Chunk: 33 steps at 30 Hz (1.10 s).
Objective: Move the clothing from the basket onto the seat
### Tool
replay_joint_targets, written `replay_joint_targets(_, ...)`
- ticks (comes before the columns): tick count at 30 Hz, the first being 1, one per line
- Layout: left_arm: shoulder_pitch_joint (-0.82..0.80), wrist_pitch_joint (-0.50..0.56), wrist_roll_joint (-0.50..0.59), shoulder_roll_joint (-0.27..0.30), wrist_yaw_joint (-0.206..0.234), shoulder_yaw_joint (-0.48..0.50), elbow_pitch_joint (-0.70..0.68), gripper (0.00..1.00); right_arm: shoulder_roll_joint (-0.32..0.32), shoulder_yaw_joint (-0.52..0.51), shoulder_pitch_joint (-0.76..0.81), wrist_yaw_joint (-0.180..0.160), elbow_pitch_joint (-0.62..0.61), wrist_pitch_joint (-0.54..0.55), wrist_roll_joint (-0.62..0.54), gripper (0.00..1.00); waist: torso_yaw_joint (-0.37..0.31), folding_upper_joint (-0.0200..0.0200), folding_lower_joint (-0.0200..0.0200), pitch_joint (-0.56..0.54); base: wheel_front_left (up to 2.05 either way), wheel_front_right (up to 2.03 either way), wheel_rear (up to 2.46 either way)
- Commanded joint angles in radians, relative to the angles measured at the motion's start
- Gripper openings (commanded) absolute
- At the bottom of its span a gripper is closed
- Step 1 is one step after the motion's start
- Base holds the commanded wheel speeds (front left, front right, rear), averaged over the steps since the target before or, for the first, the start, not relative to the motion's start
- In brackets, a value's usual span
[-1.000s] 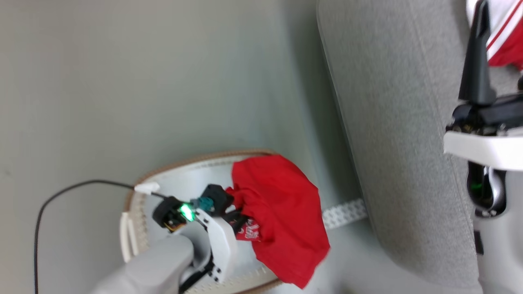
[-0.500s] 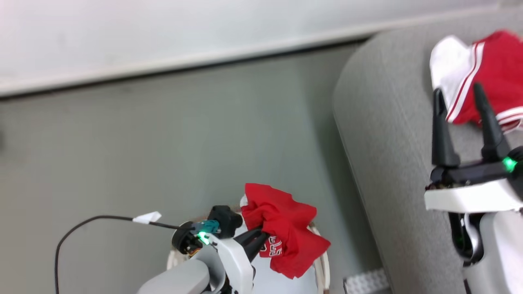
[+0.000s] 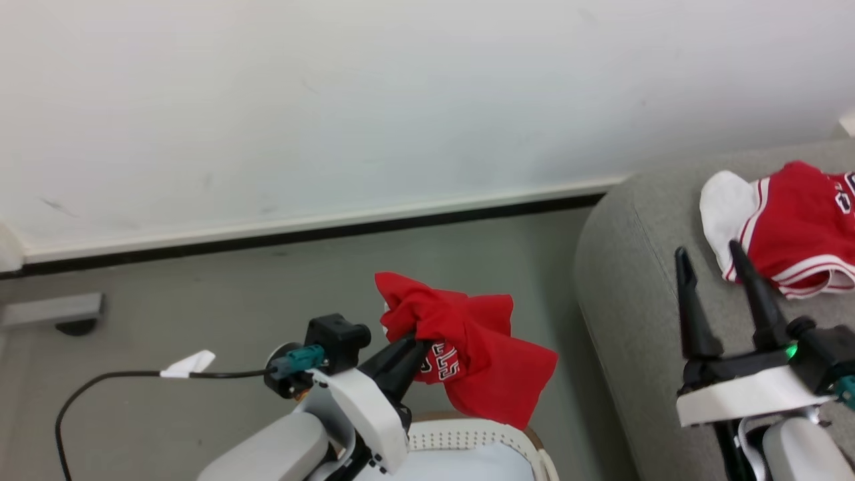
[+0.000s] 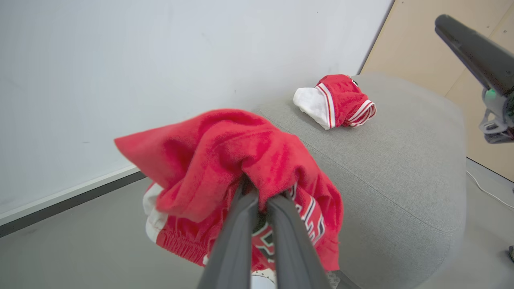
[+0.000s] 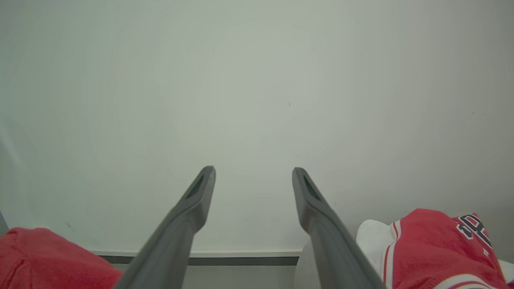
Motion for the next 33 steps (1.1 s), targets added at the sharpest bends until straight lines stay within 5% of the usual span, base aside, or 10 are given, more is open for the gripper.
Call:
replay_joint_targets(1, 0.009, -0.002, 0.005, 0.015, 0.007, 0.010, -0.014, 0.00, 0.000, 0.009, 0.023, -0.002, 0.006, -0.002, 0.015, 1.00, 0.031, 0.0000, 0.0003, -0.040, 0.00, 0.00, 0.00)
replay_joint_targets(19, -0.092, 0.061, -0.055, 0.079, 0.107, 0.124, -0.249, 0.00, 0.033, 0.102, 0.141, -0.002, 0.007, -0.002, 0.037, 1.00, 0.124, 0.0000, 0.0003, -0.105, 0.00, 0.00, 0.00)
replay_joint_targets(33, -0.071, 0.059, -0.073, 0.089, 0.133, 0.139, -0.272, 0.00, 0.014, 0.168, 0.137, -0.002, -0.025, -0.002, 0.021, 1.00, 0.146, 0.0000, 0.0003, -0.105, 0.00, 0.00, 0.00)
